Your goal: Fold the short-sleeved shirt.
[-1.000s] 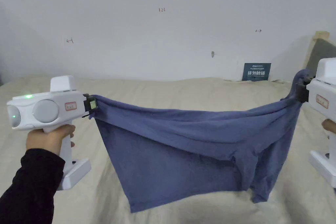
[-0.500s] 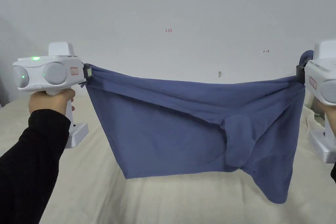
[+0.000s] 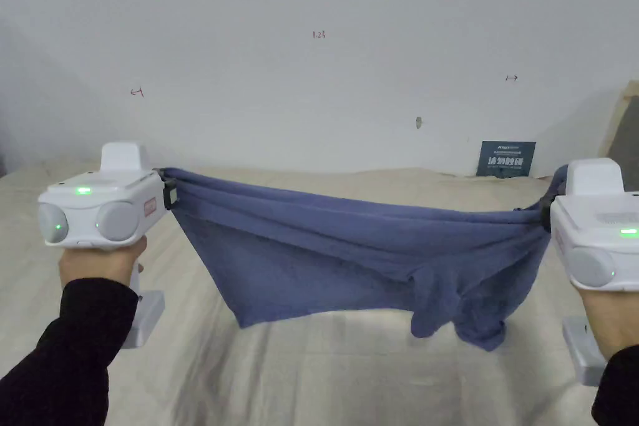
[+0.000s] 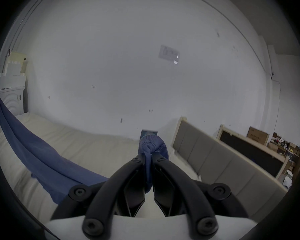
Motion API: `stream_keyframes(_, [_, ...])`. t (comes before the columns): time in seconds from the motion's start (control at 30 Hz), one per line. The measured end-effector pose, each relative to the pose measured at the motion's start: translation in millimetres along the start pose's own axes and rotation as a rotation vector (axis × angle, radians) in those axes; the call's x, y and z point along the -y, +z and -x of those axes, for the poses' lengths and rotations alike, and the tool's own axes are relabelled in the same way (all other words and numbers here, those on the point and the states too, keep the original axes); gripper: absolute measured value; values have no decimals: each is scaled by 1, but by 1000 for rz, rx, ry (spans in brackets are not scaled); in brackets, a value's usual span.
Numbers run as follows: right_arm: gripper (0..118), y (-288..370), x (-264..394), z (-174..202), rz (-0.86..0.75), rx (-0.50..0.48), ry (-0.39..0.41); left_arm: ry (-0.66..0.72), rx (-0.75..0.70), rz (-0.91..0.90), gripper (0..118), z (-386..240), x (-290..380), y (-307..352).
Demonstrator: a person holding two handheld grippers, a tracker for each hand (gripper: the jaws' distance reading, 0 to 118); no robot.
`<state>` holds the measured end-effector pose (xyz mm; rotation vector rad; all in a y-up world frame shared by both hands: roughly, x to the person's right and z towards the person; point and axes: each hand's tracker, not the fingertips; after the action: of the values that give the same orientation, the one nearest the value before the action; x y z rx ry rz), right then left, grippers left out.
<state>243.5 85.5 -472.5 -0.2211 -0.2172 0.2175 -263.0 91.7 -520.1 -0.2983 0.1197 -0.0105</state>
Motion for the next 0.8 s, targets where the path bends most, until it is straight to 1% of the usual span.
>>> stream_keyframes(0.03, [4, 4, 16, 1, 26, -8, -15, 16, 2, 30, 5, 8, 20, -5])
stream_keyframes(0.1, [4, 15, 42, 4, 71, -22, -19, 38, 4, 84, 5, 13, 50, -1])
stream_keyframes(0.13, [4, 22, 58, 4, 77, -23, -36, 39, 3, 102, 5, 16, 69, 3])
stream_keyframes(0.17, [4, 31, 71, 5, 95, -26, -49, 37, -5, 128, 5, 11, 83, 25])
stream_keyframes(0.23, [4, 47, 98, 7, 128, -42, -68, 37, -13, 174, 5, 17, 116, 37])
stream_keyframes(0.37, [4, 84, 143, 13, 168, -49, -46, 55, -21, 231, 5, 33, 174, 64])
stream_keyframes(0.5, [4, 126, 180, 19, 208, -45, -31, 24, -29, 283, 5, 44, 225, 100])
stream_keyframes(0.6, [4, 158, 202, 24, 229, -51, 20, 34, -23, 323, 5, 48, 250, 137])
stream_keyframes(0.67, [4, 187, 205, 32, 235, -57, 35, 32, -24, 349, 5, 54, 266, 155])
stream_keyframes(0.8, [4, 224, 220, 27, 252, -57, 22, 17, -35, 383, 5, 68, 294, 192])
